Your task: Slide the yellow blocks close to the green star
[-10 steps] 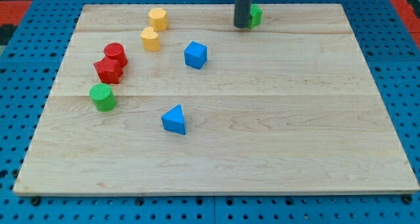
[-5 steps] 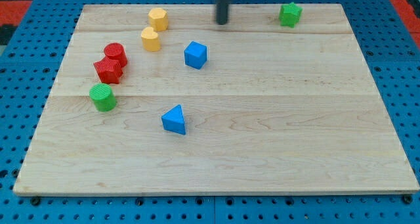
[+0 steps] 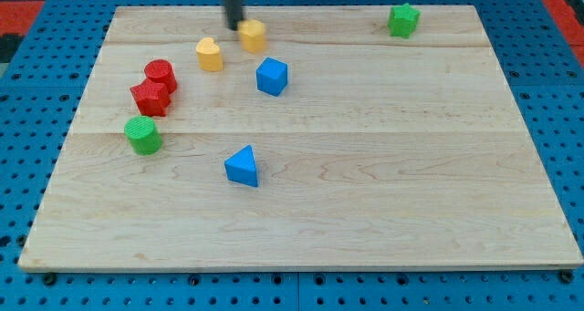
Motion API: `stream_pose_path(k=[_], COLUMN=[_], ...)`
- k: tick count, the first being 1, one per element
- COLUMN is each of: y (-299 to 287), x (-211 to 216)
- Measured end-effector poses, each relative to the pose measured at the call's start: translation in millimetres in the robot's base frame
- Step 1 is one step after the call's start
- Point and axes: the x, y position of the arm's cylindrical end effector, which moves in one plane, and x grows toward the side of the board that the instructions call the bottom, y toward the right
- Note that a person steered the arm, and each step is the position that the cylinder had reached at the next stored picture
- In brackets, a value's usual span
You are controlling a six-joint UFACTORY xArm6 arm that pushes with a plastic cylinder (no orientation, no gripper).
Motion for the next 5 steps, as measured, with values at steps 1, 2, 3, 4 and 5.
stream_pose_path(k=[1,2,3,4,5], y=[-23,-95,-141,-99,-20], x=[3,10,33,63,63])
